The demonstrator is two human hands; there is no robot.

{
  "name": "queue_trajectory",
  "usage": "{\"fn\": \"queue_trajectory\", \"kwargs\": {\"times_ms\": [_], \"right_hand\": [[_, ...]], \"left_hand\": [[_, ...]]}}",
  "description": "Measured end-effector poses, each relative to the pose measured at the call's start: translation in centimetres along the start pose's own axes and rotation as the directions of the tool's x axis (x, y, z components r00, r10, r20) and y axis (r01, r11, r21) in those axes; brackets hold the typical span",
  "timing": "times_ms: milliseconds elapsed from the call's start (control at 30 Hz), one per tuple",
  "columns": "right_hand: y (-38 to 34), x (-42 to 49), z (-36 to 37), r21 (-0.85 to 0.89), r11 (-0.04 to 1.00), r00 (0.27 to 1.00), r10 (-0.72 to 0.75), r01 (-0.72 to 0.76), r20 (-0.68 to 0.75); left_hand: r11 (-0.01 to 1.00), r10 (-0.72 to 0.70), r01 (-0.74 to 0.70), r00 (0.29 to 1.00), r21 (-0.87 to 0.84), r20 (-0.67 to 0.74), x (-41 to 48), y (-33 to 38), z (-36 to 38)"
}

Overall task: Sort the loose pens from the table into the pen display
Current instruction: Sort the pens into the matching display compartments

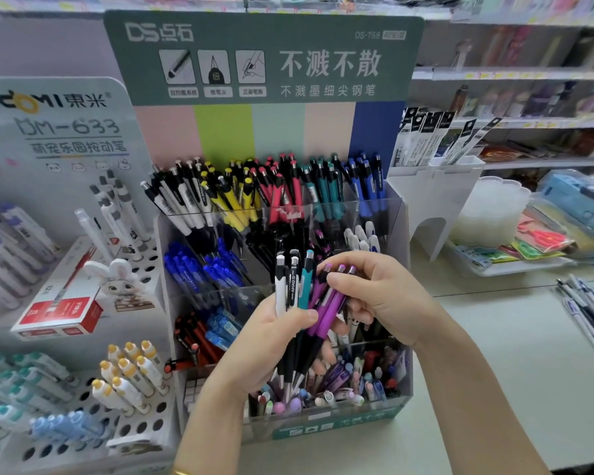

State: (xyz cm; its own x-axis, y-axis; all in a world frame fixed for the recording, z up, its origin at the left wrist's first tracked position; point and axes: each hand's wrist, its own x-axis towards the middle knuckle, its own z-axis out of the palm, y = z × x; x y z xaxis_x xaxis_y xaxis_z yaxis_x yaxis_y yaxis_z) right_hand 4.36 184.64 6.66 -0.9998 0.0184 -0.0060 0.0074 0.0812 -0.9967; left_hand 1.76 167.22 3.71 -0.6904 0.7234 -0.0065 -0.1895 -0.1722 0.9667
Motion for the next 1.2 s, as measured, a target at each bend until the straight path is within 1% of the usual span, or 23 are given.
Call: {"fn": "queue_trajectory", "kwargs": {"times_ms": [100,200,267,367,433,467,533,567,667,700,800,867,967,1033,1200], "right_hand": [[-0.2,0.0,-0.3,0.064,0.998,0.999,0.001,0.001,-0.04],[-0.4,-0.3,0.1,0.161,0.987,1.0,0.008,-0.007,-0.007],[-0.1,-0.5,0.8,0.149,0.989,1.0,-0.012,0.014,-0.011],[0.4,-0.3,1.1,0.096,0.995,0.993,-0.027,0.039,-0.116],[0.3,-0.2,0.7,0.097,0.994,0.983,-0.041,0.059,-0.178],[0.1,-0.2,0.5,0.109,0.991,0.978,-0.052,0.075,-0.202],[-0.2,-0.2,0.0,0.134,0.986,0.971,-0.072,0.104,-0.228],[-0.3,-0.3,0.0,0.133,0.985,0.969,-0.078,0.112,-0.235],[0.0,-0.6,-0.2,0.112,0.986,0.958,-0.089,0.123,-0.271],[0.1,-0.7,-0.4,0.115,0.985,0.951,-0.085,0.125,-0.298],[0.2,-1.1,-1.3,0.122,0.983,0.911,-0.079,0.14,-0.404],[0.1,-1.2,-1.5,0.048,0.986,0.864,-0.118,0.162,-0.489],[-0.6,-1.2,-1.1,-0.145,0.966,0.782,-0.26,0.216,-0.566],[-1.3,-1.1,-0.5,-0.263,0.929,0.753,-0.365,0.259,-0.548],[-2.2,-0.2,0.8,-0.501,0.813,0.692,-0.545,0.298,-0.473]], "left_hand": [[0.999,0.003,-0.001,0.999,0.046,-0.044,0.2,-0.1,-0.2],[0.993,0.028,-0.019,0.997,0.12,-0.073,0.3,-0.1,-0.1],[0.987,0.034,-0.02,0.996,0.158,-0.086,0.3,-0.2,0.0],[0.984,0.016,0.009,0.991,0.18,-0.132,0.3,0.0,0.1],[0.982,0.028,0.006,0.983,0.187,-0.182,0.4,0.4,0.1],[0.982,0.05,-0.012,0.98,0.191,-0.192,0.4,0.7,0.0],[0.976,0.094,-0.058,0.981,0.208,-0.169,0.5,1.2,0.0],[0.968,0.115,-0.073,0.98,0.239,-0.165,0.5,1.2,0.0],[0.926,0.193,-0.094,0.95,0.365,-0.245,0.5,1.0,0.0],[0.93,0.206,-0.099,0.938,0.354,-0.279,0.5,0.8,-0.1],[0.966,0.182,-0.1,0.916,0.237,-0.358,0.3,0.6,-0.6],[0.966,0.173,-0.082,0.909,0.244,-0.378,0.3,0.6,-0.8],[0.964,0.155,-0.054,0.91,0.26,-0.386,0.5,0.5,-0.6],[0.969,0.127,-0.03,0.912,0.246,-0.39,0.5,0.4,-0.4],[0.97,0.082,0.012,0.923,0.241,-0.377,0.5,0.5,0.2]]}}
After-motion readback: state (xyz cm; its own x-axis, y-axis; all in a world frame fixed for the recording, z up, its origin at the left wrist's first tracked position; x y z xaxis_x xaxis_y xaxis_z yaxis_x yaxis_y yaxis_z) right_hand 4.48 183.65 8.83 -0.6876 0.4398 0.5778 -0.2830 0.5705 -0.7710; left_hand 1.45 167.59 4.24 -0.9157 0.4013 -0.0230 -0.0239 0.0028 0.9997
